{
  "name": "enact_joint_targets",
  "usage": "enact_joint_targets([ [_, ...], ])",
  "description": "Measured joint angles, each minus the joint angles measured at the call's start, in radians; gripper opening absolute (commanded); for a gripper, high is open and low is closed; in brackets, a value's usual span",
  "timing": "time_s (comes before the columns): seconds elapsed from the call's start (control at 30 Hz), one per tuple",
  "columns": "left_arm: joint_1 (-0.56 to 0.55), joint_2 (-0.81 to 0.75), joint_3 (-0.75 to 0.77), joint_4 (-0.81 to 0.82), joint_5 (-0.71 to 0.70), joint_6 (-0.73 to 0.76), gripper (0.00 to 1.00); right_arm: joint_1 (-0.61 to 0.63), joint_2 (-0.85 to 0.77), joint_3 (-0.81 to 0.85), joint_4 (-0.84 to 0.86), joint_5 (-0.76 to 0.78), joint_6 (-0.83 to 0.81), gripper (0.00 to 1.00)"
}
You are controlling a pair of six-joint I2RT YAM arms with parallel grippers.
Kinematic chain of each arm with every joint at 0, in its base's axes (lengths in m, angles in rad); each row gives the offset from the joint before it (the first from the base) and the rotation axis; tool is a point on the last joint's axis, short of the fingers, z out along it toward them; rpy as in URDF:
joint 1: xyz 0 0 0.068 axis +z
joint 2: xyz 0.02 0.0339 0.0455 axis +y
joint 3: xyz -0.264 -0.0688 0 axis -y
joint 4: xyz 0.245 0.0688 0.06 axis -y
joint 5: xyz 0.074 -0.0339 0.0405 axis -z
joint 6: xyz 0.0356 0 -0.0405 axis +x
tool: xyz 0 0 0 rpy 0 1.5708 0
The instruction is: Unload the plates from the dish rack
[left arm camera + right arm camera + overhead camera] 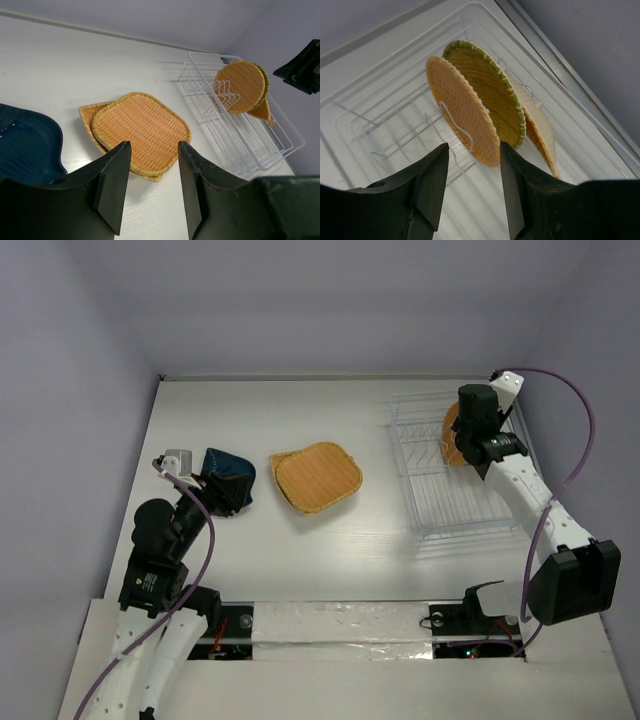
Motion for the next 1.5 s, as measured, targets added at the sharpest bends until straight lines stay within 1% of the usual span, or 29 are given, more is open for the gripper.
enact_joint_targets([
  [0.27, 0.000, 0.004, 0.000, 0.000, 0.000, 0.000, 0.39, -0.106, 0.140, 0.000, 0.002, -0.056, -0.053, 0.47],
  [0.4, 0.000, 0.010, 0.000, 0.000, 0.000, 0.000, 0.39, -0.132, 0.177, 0.000, 0.009, -0.080, -0.067, 0.38],
  [0.47, 0.000, 0.013, 0.000, 0.000, 0.000, 0.000, 0.39, -0.134, 0.192, 0.001, 0.016, -0.082, -0.071, 0.35],
  [0.5, 0.000, 0.014, 0.000, 0.000, 0.000, 0.000, 0.39, -0.134, 0.202, 0.003, 0.019, -0.084, -0.074, 0.28],
  [0.53, 0.000, 0.016, 0.000, 0.000, 0.000, 0.000, 0.39, -0.134, 0.214, 0.003, 0.026, -0.089, -0.080, 0.26],
  [0.6, 0.000, 0.018, 0.000, 0.000, 0.001, 0.000, 0.39, -0.134, 0.236, 0.004, 0.032, -0.093, -0.089, 0.18],
  [0.67, 0.000, 0.018, 0.000, 0.001, 0.001, 0.000, 0.39, -0.134, 0.241, 0.005, 0.033, -0.097, -0.101, 0.18],
  [0.77, 0.000, 0.018, 0.000, 0.002, 0.001, 0.000, 0.39, -0.134, 0.238, 0.005, 0.037, -0.106, -0.114, 0.22],
  [0.83, 0.000, 0.018, 0.000, 0.002, 0.001, 0.000, 0.39, -0.134, 0.238, 0.005, 0.037, -0.108, -0.116, 0.20],
  [0.87, 0.000, 0.018, 0.000, 0.003, 0.001, 0.000, 0.39, -0.134, 0.239, 0.005, 0.037, -0.108, -0.117, 0.18],
  [0.9, 0.000, 0.018, 0.000, 0.003, 0.001, 0.000, 0.39, -0.134, 0.239, 0.005, 0.038, -0.108, -0.119, 0.12],
  [0.97, 0.000, 0.018, 0.000, 0.003, 0.001, 0.000, 0.39, -0.134, 0.239, 0.005, 0.035, -0.115, -0.135, 0.05],
  [1.0, 0.000, 0.018, 0.000, 0.003, 0.002, 0.000, 0.39, -0.132, 0.239, 0.005, 0.033, -0.121, -0.145, 0.00],
  [1.3, 0.000, 0.018, 0.000, 0.006, 0.002, 0.000, 0.39, -0.094, 0.221, 0.005, 0.026, -0.106, -0.166, 0.00],
  [1.5, 0.000, 0.018, 0.000, 0.006, 0.002, 0.000, 0.39, -0.031, 0.204, 0.031, -0.019, -0.013, -0.197, 0.00],
])
